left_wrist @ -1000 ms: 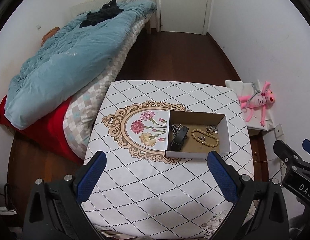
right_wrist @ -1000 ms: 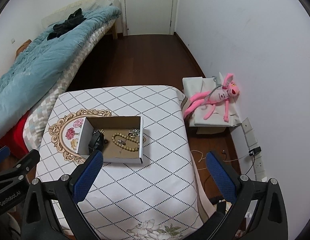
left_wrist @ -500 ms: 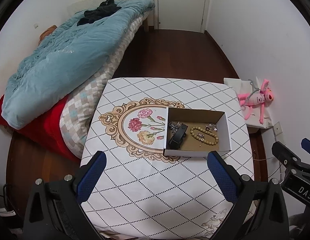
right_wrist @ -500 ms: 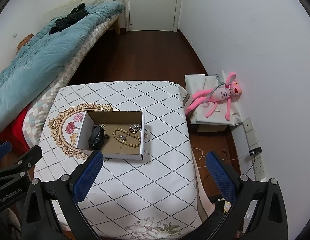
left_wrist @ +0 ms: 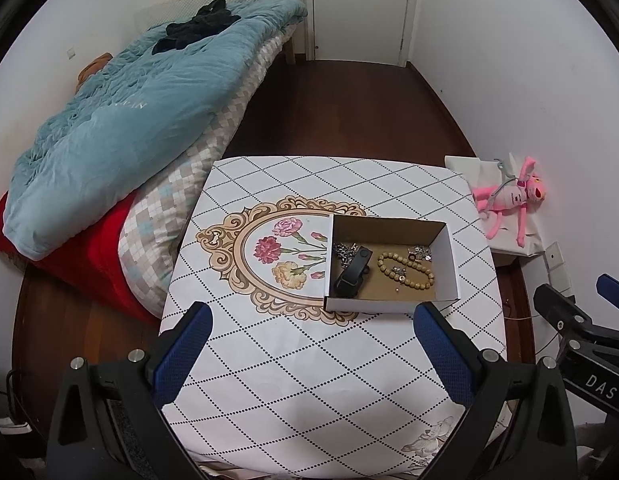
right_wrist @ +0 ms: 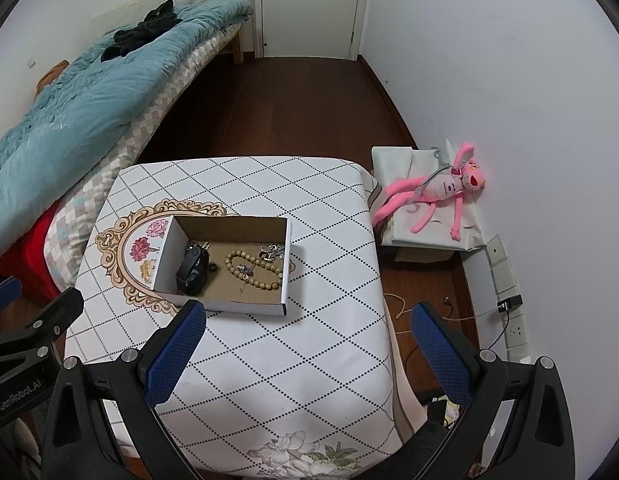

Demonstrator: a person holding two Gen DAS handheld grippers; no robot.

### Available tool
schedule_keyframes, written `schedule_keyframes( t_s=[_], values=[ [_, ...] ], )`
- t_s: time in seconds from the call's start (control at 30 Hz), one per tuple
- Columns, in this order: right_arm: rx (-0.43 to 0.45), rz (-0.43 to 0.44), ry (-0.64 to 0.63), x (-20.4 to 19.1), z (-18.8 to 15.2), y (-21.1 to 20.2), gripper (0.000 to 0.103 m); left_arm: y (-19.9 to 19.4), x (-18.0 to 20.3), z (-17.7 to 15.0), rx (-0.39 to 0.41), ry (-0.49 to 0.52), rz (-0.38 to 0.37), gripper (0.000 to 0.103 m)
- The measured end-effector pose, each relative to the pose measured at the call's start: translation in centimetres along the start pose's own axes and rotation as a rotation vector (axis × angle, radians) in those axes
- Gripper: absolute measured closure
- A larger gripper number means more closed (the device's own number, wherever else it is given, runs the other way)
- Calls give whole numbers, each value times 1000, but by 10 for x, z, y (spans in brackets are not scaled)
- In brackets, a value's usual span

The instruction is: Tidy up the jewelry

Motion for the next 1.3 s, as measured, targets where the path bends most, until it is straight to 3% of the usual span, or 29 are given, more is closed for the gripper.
schedule_keyframes(
  t_s=[1.3],
  values=[
    [-7,2,-3,-3,0,-2,0,1,1,0,2,-9,0,0]
  ],
)
Point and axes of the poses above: each gripper's, at about its wrist camera, not at the fingertips, and y roughly the way its jaws point, x to its right, z to its top, the point moved 10 cm from there along y, roughly the way its jaws point, and after that the axes turned 3 degrees about z, right-handed, at the moved point
